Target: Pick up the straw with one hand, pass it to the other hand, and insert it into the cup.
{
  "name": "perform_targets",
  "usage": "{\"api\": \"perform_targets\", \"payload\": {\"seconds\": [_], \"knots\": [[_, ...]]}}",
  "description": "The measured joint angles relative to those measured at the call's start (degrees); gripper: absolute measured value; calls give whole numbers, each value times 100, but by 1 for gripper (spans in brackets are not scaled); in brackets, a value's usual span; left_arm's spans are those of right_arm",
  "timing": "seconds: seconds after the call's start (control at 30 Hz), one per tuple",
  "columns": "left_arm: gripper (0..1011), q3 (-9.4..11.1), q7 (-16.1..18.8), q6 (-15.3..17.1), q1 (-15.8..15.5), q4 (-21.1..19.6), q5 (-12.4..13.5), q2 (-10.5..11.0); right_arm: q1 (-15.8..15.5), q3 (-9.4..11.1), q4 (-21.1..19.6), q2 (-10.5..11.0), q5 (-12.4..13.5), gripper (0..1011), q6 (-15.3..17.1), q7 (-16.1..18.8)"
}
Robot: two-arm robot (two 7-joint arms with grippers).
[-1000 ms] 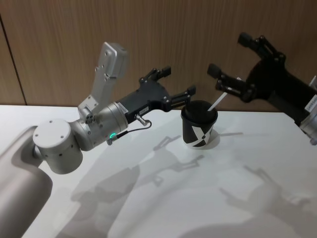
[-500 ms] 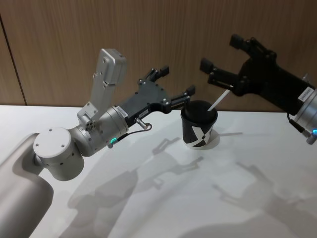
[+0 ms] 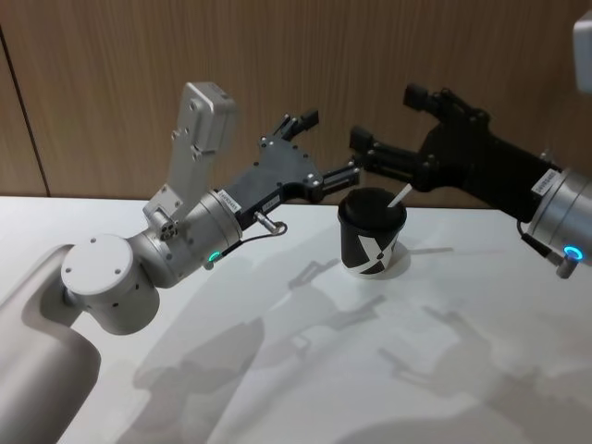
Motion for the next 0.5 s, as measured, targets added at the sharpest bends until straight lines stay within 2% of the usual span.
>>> {"api": "perform_targets", "payload": {"seconds": [0.5], "knots": [[1003,-62,73,66,34,-152,74,-23,56,-146,-26,-65,3,1001,31,-147]]}}
